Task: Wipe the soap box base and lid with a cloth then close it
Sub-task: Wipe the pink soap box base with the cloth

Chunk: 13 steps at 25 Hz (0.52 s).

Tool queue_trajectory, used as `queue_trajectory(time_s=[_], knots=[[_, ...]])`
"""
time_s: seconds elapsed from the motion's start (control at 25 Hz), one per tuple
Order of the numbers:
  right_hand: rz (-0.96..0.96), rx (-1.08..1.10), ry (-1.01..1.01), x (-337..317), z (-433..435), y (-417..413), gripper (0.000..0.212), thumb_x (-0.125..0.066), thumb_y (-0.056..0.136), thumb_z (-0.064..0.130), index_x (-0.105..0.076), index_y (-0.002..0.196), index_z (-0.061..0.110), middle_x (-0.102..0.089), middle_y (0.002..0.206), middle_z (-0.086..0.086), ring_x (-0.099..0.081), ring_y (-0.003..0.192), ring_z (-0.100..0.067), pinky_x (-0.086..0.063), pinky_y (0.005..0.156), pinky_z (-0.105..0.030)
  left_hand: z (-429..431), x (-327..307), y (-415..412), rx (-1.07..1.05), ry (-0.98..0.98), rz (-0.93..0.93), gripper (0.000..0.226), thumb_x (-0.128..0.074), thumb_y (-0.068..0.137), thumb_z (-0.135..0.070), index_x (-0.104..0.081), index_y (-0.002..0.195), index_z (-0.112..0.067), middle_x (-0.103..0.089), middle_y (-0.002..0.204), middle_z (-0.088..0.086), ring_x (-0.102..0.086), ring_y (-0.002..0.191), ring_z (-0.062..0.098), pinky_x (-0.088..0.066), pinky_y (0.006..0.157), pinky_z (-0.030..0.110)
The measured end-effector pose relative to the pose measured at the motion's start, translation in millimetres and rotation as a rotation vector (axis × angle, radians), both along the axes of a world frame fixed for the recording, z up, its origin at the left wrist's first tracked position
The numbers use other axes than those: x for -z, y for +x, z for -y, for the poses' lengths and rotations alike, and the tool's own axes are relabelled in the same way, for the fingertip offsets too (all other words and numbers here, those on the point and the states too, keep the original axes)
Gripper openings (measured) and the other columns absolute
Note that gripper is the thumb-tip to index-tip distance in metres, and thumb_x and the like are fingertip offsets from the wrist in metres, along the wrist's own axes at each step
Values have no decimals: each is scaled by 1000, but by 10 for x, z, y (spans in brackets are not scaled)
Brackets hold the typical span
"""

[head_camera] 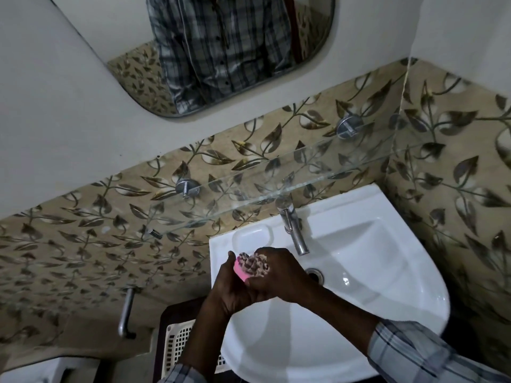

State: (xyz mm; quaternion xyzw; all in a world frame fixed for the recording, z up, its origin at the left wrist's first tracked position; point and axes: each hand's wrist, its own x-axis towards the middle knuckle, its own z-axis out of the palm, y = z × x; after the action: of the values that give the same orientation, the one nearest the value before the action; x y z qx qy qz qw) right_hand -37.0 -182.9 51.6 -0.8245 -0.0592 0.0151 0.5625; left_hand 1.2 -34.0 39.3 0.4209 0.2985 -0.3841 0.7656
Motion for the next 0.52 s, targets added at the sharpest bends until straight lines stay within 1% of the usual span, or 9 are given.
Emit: queue_trajectory(time_s=[0.08, 0.12, 0.16, 0.2, 0.24, 0.32, 0.36, 0.44, 0.52], knots=[[270, -103, -28, 138, 1, -139, 43, -75, 74, 33, -62, 113, 22, -71, 107, -4, -65, 96, -15, -55, 87, -29, -25, -104, 130, 43, -46, -7, 58, -52, 89, -45, -71, 100, 8, -73, 97, 30, -74, 84, 44, -60, 74, 56], [443, -159, -120, 204, 69, -165, 48, -75, 76, 22, -58, 121, 18, -69, 114, -9, -63, 102, -18, -51, 90, -27, -35, -131, 146, 53, -87, -24, 51, -55, 86, -37, -69, 100, 10, -73, 95, 31, -74, 82, 44, -61, 73, 54], [600, -234, -232, 288, 186, -141, 52, -74, 76, 9, -57, 124, 14, -67, 118, -13, -61, 106, -23, -50, 92, -30, -37, -154, 144, 68, -117, -43, 50, -54, 86, -34, -69, 102, 12, -72, 97, 32, -73, 84, 45, -61, 75, 56], [710, -302, -332, 362, 342, -71, 53, -71, 73, -4, -61, 123, 10, -67, 118, -15, -61, 106, -28, -49, 93, -34, -33, -176, 122, 96, -140, -42, 51, -52, 88, -34, -69, 105, 11, -71, 102, 33, -71, 89, 46, -59, 80, 59], [744, -314, -389, 410, 491, 16, 51, -68, 70, -12, -66, 118, 7, -69, 115, -16, -63, 104, -32, -51, 94, -37, -17, -179, 107, 136, -140, -23, 53, -50, 89, -35, -70, 108, 9, -70, 107, 32, -69, 94, 47, -55, 85, 62], [613, -219, -367, 423, 565, 76, 47, -63, 70, -18, -72, 111, 3, -70, 110, -17, -65, 98, -35, -56, 87, -43, 60, -180, 80, 122, -112, 16, 53, -52, 89, -38, -69, 114, 5, -68, 112, 30, -63, 99, 46, -51, 91, 60], [555, -194, -347, 404, 492, 35, 47, -60, 71, -16, -70, 113, 4, -69, 111, -16, -65, 99, -34, -56, 86, -43, 102, -166, 69, 84, -113, 33, 54, -54, 87, -39, -66, 116, 5, -68, 111, 29, -65, 97, 44, -54, 90, 56], [648, -241, -344, 453, 388, -83, 48, -59, 71, -10, -67, 115, 7, -67, 113, -13, -63, 103, -31, -53, 92, -37, 167, -136, 51, 30, -107, 44, 55, -55, 86, -40, -64, 115, 5, -71, 103, 27, -71, 88, 40, -61, 80, 47], [762, -282, -350, 461, 474, -77, 49, -68, 65, -15, -72, 109, 5, -71, 112, -16, -67, 104, -33, -54, 92, -39, 198, -145, 19, 55, -103, 63, 52, -53, 88, -39, -70, 110, 5, -72, 101, 25, -73, 84, 37, -62, 77, 44]])
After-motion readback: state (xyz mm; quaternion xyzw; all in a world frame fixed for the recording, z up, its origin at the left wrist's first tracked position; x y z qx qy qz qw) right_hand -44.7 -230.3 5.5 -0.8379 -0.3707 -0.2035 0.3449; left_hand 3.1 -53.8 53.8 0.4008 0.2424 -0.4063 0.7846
